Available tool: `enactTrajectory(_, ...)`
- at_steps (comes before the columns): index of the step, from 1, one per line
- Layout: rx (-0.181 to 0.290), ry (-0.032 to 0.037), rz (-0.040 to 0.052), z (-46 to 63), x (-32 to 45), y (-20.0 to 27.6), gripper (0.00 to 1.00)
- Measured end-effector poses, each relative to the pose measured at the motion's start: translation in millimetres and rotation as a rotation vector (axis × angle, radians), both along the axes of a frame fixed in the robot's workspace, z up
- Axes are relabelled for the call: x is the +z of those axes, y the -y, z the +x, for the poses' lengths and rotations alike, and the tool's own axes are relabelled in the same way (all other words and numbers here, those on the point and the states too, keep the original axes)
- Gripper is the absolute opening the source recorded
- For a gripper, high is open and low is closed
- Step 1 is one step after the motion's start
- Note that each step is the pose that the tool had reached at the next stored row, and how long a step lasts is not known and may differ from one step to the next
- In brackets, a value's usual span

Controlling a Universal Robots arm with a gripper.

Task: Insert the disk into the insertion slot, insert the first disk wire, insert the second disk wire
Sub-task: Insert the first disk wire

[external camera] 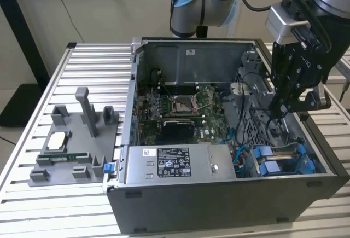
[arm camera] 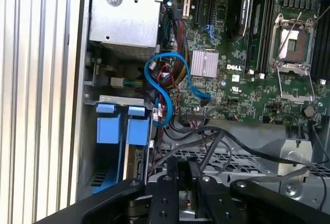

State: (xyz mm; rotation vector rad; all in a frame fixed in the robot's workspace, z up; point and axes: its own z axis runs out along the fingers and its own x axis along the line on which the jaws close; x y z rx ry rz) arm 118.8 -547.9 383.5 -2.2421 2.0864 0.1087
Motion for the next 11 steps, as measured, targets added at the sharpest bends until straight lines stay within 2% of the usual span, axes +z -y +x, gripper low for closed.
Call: enactTrajectory(11, 0.000, -0.0156, -0.0005, 5.4, -1.7, 10.5, 0.00)
